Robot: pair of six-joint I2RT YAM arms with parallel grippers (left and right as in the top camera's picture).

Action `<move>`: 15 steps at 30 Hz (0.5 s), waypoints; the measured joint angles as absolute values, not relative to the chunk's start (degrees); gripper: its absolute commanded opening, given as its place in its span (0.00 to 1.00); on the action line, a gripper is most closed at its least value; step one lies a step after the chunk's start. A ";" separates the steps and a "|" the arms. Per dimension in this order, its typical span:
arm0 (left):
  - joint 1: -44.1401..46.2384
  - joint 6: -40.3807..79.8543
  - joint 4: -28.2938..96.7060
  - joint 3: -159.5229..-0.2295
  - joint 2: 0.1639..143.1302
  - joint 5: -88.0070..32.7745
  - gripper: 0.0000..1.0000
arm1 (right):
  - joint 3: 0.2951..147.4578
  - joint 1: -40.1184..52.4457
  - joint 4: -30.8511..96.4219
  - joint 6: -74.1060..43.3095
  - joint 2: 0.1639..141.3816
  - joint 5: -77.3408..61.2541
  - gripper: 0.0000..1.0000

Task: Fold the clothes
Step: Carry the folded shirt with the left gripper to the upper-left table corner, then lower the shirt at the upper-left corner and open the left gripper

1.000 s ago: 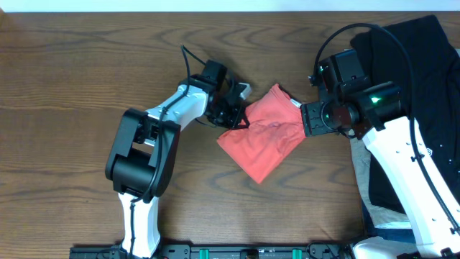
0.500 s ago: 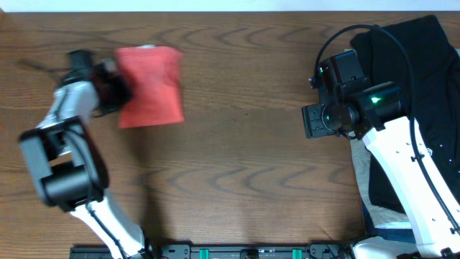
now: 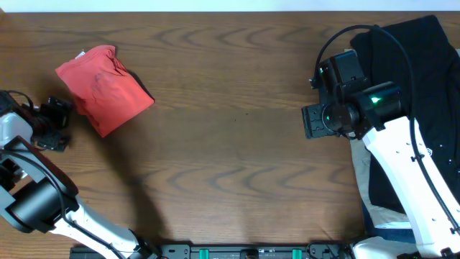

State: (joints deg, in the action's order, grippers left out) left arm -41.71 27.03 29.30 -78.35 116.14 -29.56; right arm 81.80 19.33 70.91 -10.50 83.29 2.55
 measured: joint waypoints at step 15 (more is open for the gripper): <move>-20.84 21.78 33.63 -78.37 101.38 -20.38 0.98 | 81.80 18.37 71.11 -11.11 83.29 2.46 0.67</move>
